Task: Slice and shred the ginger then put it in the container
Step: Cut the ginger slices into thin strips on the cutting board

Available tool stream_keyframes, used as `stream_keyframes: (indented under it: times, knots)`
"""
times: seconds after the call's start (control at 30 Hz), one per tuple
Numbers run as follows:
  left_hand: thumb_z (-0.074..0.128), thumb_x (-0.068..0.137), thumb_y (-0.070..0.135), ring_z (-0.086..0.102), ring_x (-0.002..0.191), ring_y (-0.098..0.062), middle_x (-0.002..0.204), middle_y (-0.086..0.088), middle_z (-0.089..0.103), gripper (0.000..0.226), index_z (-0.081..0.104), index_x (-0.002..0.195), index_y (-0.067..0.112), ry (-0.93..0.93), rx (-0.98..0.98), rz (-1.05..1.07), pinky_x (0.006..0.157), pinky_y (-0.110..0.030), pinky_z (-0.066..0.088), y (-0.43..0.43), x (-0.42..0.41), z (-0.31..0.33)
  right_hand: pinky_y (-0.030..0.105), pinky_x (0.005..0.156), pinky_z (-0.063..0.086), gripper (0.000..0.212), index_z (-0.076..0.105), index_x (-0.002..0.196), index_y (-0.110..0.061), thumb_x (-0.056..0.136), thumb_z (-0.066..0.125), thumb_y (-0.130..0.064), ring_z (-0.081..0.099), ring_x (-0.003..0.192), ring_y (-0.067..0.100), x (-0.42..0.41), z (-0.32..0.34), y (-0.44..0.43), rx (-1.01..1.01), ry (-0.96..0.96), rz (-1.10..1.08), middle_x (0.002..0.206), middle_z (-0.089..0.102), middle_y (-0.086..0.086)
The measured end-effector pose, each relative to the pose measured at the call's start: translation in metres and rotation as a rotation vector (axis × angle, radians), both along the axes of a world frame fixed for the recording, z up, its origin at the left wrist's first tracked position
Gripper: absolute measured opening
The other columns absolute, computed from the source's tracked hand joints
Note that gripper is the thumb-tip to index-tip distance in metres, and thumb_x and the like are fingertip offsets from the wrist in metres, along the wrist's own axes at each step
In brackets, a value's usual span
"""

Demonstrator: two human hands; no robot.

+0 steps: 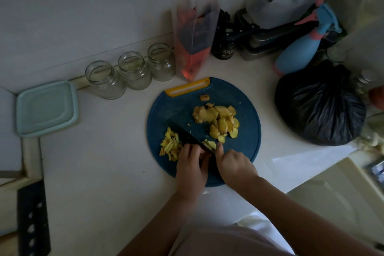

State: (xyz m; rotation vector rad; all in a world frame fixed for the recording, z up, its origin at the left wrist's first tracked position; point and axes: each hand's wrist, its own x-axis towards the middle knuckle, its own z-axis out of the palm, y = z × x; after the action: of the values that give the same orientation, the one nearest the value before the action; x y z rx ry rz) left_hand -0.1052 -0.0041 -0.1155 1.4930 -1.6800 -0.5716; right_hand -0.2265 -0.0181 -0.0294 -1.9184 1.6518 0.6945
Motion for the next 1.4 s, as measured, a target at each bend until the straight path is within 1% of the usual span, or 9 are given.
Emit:
stream_keyframes:
  times: [0.23,0.43,0.8,0.9,1.0,1.1,1.2,1.27,1.4]
  knots:
    - [0.055,0.088,0.029,0.051,0.074,-0.009,0.085,0.0,0.053,0.012,0.046,0.082,0.023,-0.01,-0.007,-0.007,0.067,-0.012,0.037,-0.001,0.0,-0.002,0.039,0.079,0.049,0.062,0.0,0.152,-0.008,0.103,0.037,-0.019,0.051,0.09,0.029,0.0,-0.001,-0.003,-0.012,0.001,0.023,0.113,0.051,0.019]
    - [0.054,0.087,0.024,0.051,0.074,-0.018,0.082,-0.006,0.052,0.013,0.046,0.08,0.016,-0.073,-0.072,-0.033,0.064,-0.023,0.044,-0.002,0.001,-0.004,0.041,0.083,0.047,0.058,0.003,0.152,-0.009,0.104,0.033,-0.021,0.053,0.108,0.037,0.007,-0.007,-0.013,-0.005,-0.039,-0.016,0.119,0.049,0.021]
    - [0.052,0.081,0.025,0.047,0.072,-0.013,0.08,-0.005,0.051,0.016,0.054,0.077,0.009,-0.066,-0.023,-0.063,0.065,-0.015,0.035,-0.005,0.002,-0.001,0.042,0.081,0.046,0.046,0.017,0.145,-0.008,0.103,0.032,-0.021,0.052,0.109,0.039,0.012,-0.006,-0.03,-0.056,-0.122,-0.149,0.122,0.049,0.024]
    - [0.052,0.081,0.027,0.048,0.072,-0.014,0.08,-0.006,0.052,0.021,0.055,0.075,0.007,-0.034,-0.008,-0.048,0.062,-0.018,0.039,-0.005,0.003,0.0,0.042,0.083,0.047,0.039,0.033,0.138,-0.001,0.104,0.027,-0.02,0.055,0.108,0.038,0.016,-0.001,-0.024,-0.112,-0.119,-0.207,0.12,0.054,0.023]
    - [0.052,0.082,0.026,0.05,0.072,-0.019,0.08,-0.009,0.054,0.023,0.055,0.074,0.005,-0.016,0.0,-0.038,0.062,-0.023,0.041,-0.007,0.003,0.001,0.044,0.089,0.05,0.034,0.045,0.126,-0.003,0.105,0.023,-0.019,0.055,0.107,0.037,0.024,0.008,-0.016,-0.092,-0.199,-0.273,0.116,0.056,0.021]
    - [0.053,0.082,0.026,0.052,0.072,-0.017,0.083,-0.006,0.054,0.021,0.056,0.076,0.006,0.016,0.012,-0.049,0.063,-0.02,0.04,-0.006,0.005,0.002,0.043,0.09,0.049,0.032,0.052,0.112,-0.003,0.103,0.025,-0.019,0.055,0.105,0.036,0.018,0.012,-0.015,-0.085,-0.256,-0.399,0.111,0.057,0.02]
    - [0.055,0.085,0.028,0.051,0.072,-0.01,0.082,-0.003,0.053,0.024,0.058,0.076,0.006,0.062,0.001,-0.069,0.065,-0.016,0.039,-0.007,0.007,0.005,0.036,0.075,0.044,0.014,0.042,0.104,-0.004,0.101,0.032,-0.015,0.053,0.093,0.032,0.006,0.003,-0.014,-0.099,-0.299,-0.53,0.1,0.052,0.018]
    - [0.056,0.086,0.029,0.052,0.072,-0.01,0.083,-0.003,0.054,0.025,0.059,0.078,0.005,0.062,-0.002,-0.08,0.066,-0.016,0.041,-0.006,0.007,0.005,0.034,0.071,0.038,0.007,0.036,0.099,-0.008,0.102,0.031,-0.012,0.045,0.084,0.026,0.0,-0.002,-0.011,-0.081,-0.329,-0.636,0.083,0.042,0.009]
    - [0.061,0.085,0.026,0.053,0.07,-0.012,0.083,-0.004,0.054,0.023,0.059,0.077,0.005,0.035,-0.003,-0.069,0.064,-0.018,0.042,-0.004,0.006,0.005,0.032,0.07,0.037,0.011,0.037,0.098,-0.007,0.102,0.029,-0.013,0.043,0.081,0.022,-0.003,-0.007,-0.011,-0.107,-0.382,-0.72,0.081,0.035,0.005]
